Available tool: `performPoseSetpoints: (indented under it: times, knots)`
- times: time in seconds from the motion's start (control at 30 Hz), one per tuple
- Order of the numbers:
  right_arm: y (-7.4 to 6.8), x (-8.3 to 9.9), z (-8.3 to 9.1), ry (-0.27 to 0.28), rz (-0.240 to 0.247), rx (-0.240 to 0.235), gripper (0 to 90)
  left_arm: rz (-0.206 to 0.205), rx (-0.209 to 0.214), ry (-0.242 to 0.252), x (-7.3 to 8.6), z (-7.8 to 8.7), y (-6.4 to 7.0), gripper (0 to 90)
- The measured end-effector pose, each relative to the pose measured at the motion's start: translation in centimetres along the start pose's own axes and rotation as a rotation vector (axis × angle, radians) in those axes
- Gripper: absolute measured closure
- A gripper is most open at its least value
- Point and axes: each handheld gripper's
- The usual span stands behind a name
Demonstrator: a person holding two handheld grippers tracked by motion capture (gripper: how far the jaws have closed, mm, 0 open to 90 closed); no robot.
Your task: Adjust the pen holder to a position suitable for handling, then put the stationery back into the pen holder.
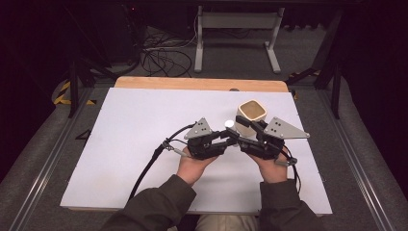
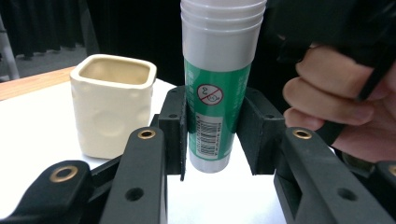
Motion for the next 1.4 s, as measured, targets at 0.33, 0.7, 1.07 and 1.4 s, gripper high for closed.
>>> performPoseSetpoints:
  times: [0.33,0.7,1.07,1.4]
  knots:
    - [1.2,-0.6,2.2,0.043,-0.036,0.081,39.3,-0.008,-0.016,0.009,-0.4,0.0,-0.3,65.3]
    - [1.7,-1.0,3.5,0.049,-0.041,0.112,39.2,-0.011,-0.049,0.022,-1.1,-0.2,-1.0,65.4]
    - [2.2,-1.3,4.6,0.055,-0.043,0.139,38.8,-0.04,-0.059,0.015,-2.4,-1.4,-1.2,65.4]
    - [2.8,-1.2,5.7,0.041,-0.061,0.157,37.2,-0.063,-0.083,0.012,-3.6,-2.8,-1.7,65.4]
Point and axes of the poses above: each handheld gripper's, and its own axes: z roughly backward along the jaws, x roughly out of its underside, y roughly to its right, and after that the axes turned 9 degrees about z, right-handed
